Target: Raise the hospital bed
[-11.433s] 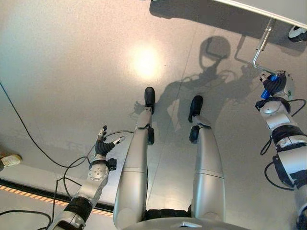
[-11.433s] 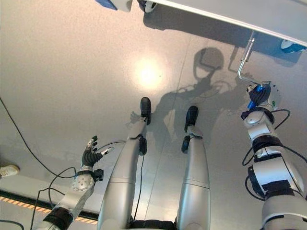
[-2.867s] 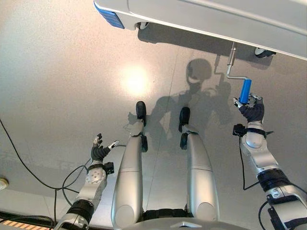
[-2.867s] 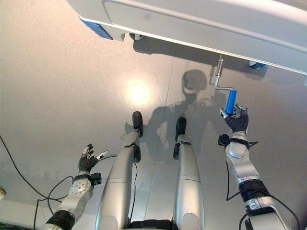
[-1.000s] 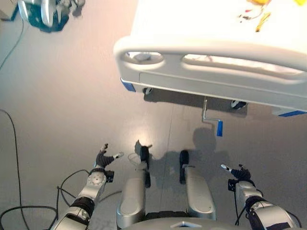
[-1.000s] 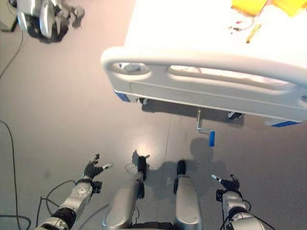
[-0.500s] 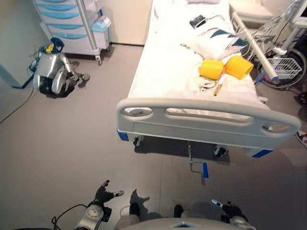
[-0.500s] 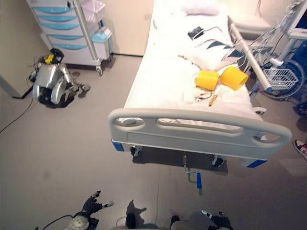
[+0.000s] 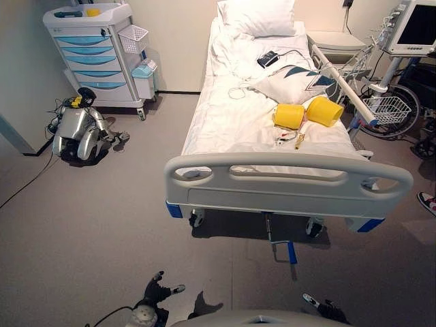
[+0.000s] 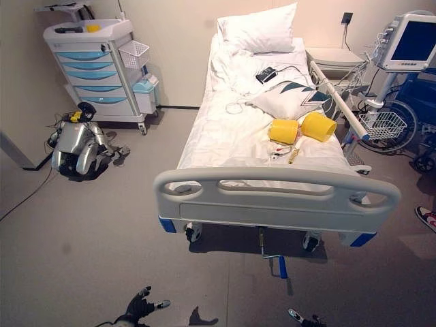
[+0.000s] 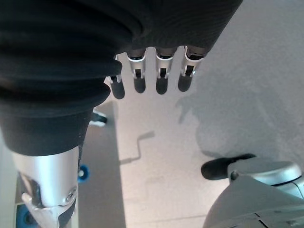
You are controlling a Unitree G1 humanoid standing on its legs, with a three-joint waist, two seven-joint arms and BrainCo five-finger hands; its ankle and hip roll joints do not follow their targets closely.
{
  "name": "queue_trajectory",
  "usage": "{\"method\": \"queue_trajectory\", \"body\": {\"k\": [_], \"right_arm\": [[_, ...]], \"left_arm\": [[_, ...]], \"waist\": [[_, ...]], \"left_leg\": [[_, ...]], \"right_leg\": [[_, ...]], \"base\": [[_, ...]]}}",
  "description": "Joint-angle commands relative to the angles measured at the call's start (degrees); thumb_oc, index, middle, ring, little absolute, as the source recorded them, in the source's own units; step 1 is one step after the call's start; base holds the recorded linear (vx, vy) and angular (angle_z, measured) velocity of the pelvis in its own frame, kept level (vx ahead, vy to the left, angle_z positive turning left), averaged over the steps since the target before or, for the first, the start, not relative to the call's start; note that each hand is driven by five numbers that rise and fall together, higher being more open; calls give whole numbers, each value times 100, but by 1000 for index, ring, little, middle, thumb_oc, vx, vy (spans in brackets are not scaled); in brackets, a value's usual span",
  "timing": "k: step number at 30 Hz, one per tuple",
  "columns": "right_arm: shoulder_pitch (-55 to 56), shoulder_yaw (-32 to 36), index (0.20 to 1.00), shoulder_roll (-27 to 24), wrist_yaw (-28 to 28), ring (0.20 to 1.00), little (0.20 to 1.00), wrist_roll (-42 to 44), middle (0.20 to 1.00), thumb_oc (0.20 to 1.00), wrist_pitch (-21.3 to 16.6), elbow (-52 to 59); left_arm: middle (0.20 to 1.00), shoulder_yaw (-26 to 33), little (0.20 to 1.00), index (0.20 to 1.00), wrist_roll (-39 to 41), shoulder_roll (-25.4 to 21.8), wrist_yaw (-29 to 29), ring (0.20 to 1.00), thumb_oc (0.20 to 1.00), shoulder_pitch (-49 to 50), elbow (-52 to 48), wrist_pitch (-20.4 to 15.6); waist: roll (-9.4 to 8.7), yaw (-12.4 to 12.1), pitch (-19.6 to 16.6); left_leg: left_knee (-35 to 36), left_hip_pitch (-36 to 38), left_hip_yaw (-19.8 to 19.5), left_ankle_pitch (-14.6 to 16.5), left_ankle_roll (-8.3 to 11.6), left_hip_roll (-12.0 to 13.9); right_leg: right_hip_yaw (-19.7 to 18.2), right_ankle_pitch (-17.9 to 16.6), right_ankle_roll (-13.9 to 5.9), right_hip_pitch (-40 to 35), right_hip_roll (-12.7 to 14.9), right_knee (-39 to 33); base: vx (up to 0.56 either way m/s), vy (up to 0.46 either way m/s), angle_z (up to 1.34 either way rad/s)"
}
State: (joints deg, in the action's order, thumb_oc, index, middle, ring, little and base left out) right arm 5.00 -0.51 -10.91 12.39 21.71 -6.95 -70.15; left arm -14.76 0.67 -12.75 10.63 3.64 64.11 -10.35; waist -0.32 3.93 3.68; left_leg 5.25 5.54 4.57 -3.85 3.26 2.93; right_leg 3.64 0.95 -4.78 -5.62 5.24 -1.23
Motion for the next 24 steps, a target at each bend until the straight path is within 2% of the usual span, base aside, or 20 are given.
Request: {"method": "queue_trajectory", "body": {"k": [1,24], "right_arm": [[-389,2,1000,24,-36,1000,1000,97,1000,1000,-257,92],[-407,-83,1000,19,-199,1000,1000,191,1000,1000,-322,149]], "left_arm": [[1000,72,1000,1000,-247,-49,58,1000,1000,-462,80,-97],[1000,126,1000,1000,-17,-21,-105,1000,1000,-487,134,-160]], "waist": [[-120,65,203],[-167,60,57]], "left_leg": [[-143,188,-219,259,137,-74],[-151,284,-167,318,121,-49]], "right_leg": [[72,-517,-567,195,270,212],[22,-495,-565,115,270,161]], "base": [[0,0,0],[0,0,0]]}}
